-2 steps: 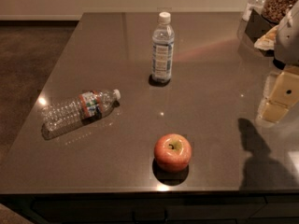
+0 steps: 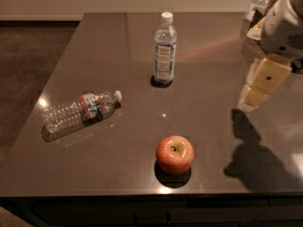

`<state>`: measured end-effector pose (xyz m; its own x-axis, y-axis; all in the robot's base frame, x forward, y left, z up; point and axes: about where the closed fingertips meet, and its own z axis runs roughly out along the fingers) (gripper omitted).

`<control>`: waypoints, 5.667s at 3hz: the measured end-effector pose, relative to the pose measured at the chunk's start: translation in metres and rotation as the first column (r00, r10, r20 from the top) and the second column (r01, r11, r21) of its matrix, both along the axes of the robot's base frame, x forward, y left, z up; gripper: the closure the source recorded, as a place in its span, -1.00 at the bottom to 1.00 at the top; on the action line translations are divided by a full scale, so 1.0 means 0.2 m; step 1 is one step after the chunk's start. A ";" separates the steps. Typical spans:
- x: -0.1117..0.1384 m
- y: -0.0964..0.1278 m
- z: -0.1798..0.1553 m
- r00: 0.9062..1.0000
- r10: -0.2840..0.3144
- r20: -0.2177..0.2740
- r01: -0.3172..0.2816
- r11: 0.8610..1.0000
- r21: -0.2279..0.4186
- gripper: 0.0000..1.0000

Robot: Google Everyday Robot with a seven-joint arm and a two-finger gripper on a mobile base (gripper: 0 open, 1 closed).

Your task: Move blue plastic bottle near apple

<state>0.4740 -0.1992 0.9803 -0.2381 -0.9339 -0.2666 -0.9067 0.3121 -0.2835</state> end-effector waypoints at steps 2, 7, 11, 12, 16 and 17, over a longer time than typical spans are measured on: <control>0.45 0.17 -0.03 0.992 -0.091 0.084 0.077 0.984 0.160 -1.00; 0.95 0.79 -0.15 0.999 -0.013 0.053 -0.010 0.911 0.413 -0.47; 0.65 0.73 0.07 0.995 0.099 0.030 -0.101 0.877 0.470 1.00; 0.48 0.67 0.08 0.991 0.133 0.009 -0.121 0.872 0.475 1.00; 0.06 0.59 -0.02 0.962 0.273 0.006 -0.243 0.845 0.476 1.00; 0.02 0.58 -0.05 0.954 0.300 0.001 -0.265 0.841 0.472 0.76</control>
Offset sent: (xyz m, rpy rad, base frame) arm 0.1446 0.0487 -0.0078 0.2636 -0.1511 -0.1479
